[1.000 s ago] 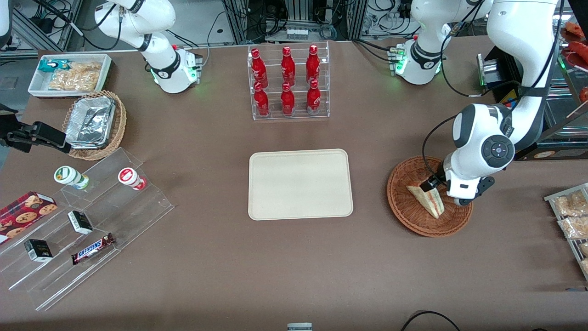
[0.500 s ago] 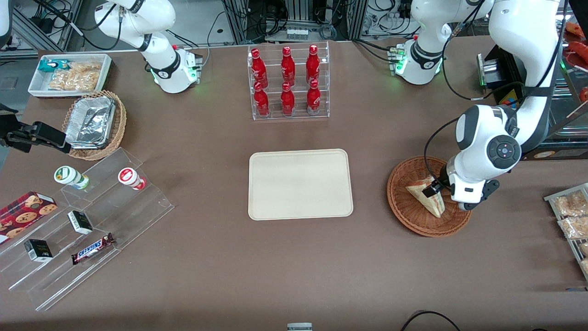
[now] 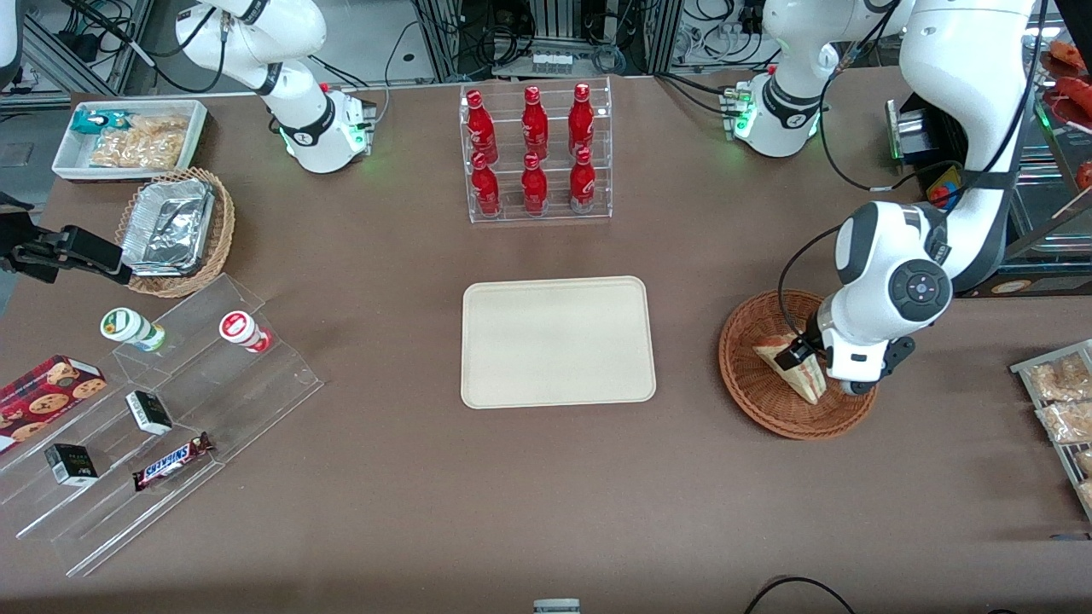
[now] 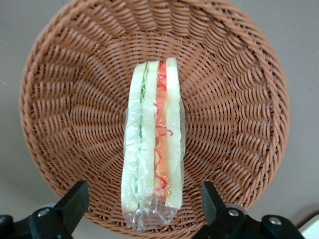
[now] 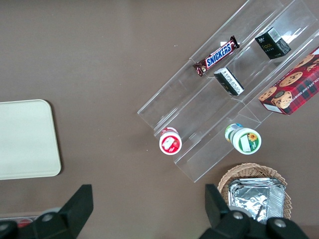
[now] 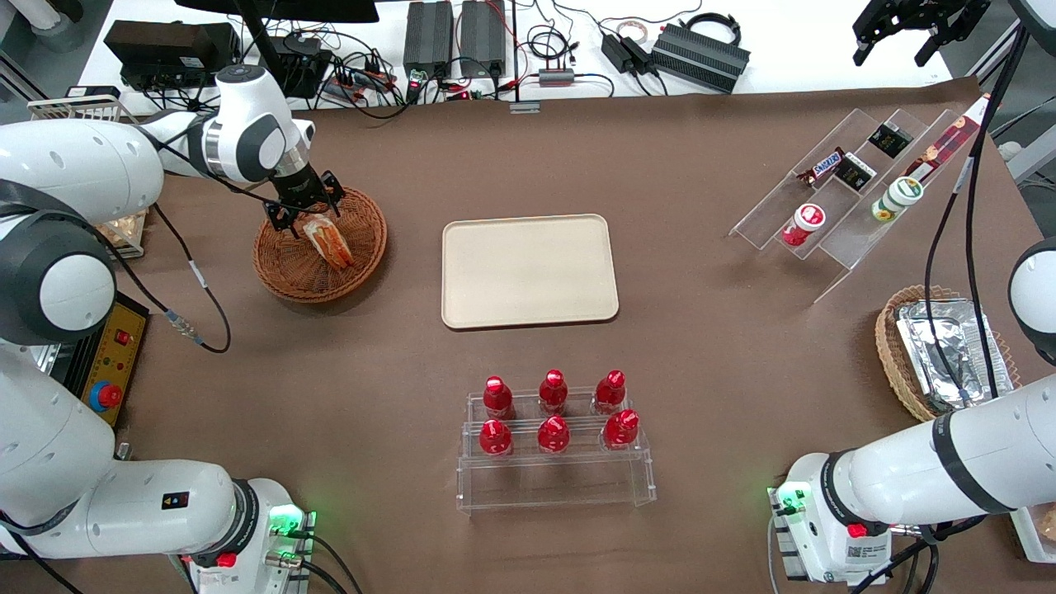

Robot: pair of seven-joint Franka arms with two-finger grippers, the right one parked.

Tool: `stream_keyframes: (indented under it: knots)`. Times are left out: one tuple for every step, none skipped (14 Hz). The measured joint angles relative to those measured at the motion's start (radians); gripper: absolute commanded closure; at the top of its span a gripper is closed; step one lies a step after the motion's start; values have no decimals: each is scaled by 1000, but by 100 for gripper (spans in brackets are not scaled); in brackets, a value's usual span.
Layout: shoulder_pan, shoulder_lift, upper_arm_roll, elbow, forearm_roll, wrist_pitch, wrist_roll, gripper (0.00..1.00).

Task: Place sandwich from basket to tray
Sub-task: 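Lower the open left gripper around the sandwich's crust edge, then close the left gripper on the sandwich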

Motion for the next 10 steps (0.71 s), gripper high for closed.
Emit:
stream_keyframes:
  knots:
    - [-3, 6, 0, 0, 0, 4, -1, 0]
    - [-5, 10, 0, 0, 0, 9, -1, 0]
    - [-6, 12, 0, 0, 0, 13, -2, 0]
    - [-6, 15, 0, 0, 0, 17, -1, 0]
    - [-6, 18, 1, 0, 0, 20, -2, 1]
    - [-6, 23, 1, -1, 0, 23, -2, 3]
    - [-6, 30, 1, -2, 0, 28, -2, 7]
    - [-6, 37, 1, -2, 0, 31, -2, 15]
    - [-6, 43, 2, -2, 0, 33, -2, 35]
    - [-6, 46, 2, -2, 0, 33, -2, 49]
